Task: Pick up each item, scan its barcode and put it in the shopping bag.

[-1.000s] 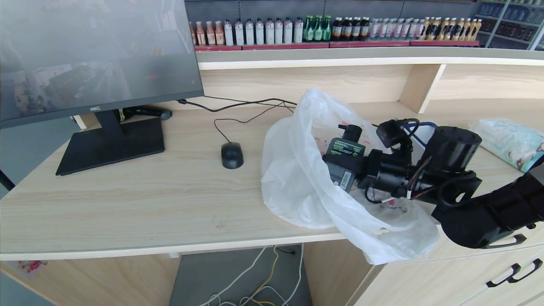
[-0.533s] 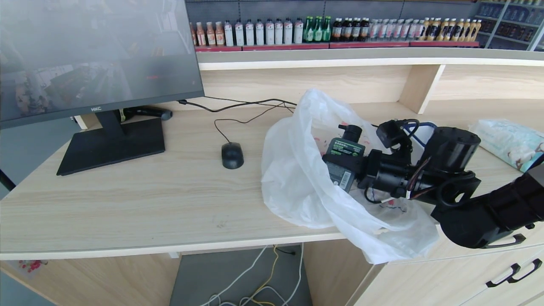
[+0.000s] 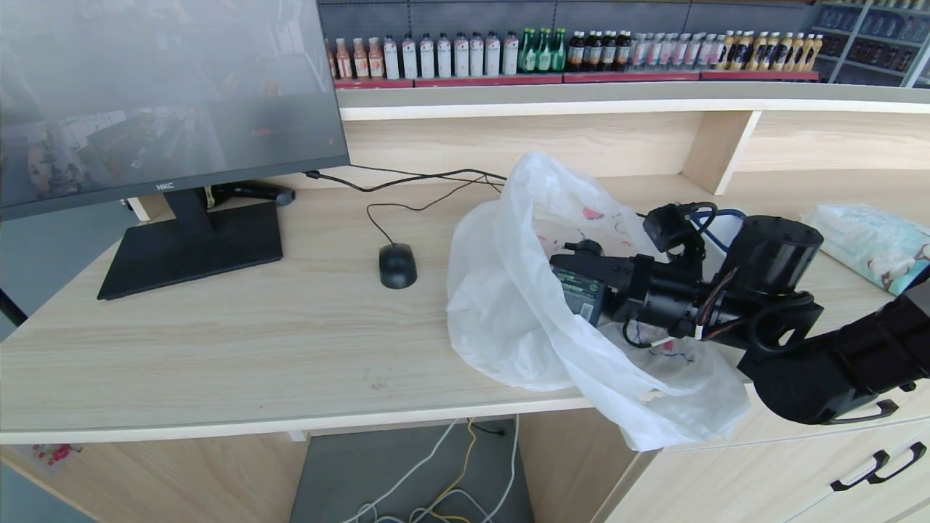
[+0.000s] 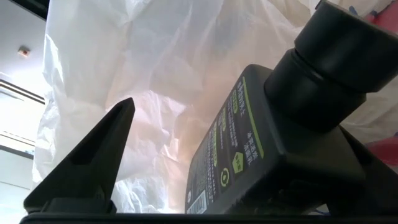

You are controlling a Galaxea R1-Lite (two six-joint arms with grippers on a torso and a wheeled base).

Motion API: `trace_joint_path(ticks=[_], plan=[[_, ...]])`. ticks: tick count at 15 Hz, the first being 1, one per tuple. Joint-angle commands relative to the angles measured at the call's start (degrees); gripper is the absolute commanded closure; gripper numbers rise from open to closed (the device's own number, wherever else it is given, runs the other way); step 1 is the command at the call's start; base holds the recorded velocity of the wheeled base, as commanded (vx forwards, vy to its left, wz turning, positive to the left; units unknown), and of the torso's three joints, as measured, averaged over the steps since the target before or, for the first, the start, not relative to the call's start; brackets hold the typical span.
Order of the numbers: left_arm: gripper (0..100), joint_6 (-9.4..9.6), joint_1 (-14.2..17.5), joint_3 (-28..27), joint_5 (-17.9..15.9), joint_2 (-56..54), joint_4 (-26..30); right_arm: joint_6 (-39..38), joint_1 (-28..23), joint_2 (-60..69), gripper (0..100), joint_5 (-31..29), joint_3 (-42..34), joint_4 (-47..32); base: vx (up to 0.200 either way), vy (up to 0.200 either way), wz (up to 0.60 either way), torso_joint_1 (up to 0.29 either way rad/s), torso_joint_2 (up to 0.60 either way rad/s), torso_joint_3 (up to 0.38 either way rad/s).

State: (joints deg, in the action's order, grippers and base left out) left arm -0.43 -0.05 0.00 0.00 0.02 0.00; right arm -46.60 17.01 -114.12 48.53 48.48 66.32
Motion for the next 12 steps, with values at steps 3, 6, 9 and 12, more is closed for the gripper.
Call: trace_joint_path(ticks=[3, 6, 9, 12], plan=[[0, -0.01, 0.0, 0.0, 0.0, 0.0, 0.0, -0.1, 0.0, -0.4, 0, 0.0, -0.1, 0.0, 0.000, 0.000, 0.00, 0.000, 0.00, 0.000], [0, -0.01, 0.0, 0.0, 0.0, 0.0, 0.0, 0.0, -0.4, 1.1, 0, -0.5, -0.1, 0.1, 0.000, 0.000, 0.00, 0.000, 0.00, 0.000], [0, -0.01, 0.0, 0.0, 0.0, 0.0, 0.0, 0.0, -0.5, 4.3, 0, -0.6, -0.1, 0.2, 0.000, 0.000, 0.00, 0.000, 0.00, 0.000], [0, -0.01, 0.0, 0.0, 0.0, 0.0, 0.0, 1.8, -1.4, 6.2, 0, -0.7, 0.5, 0.4, 0.000, 0.000, 0.00, 0.000, 0.00, 0.000]])
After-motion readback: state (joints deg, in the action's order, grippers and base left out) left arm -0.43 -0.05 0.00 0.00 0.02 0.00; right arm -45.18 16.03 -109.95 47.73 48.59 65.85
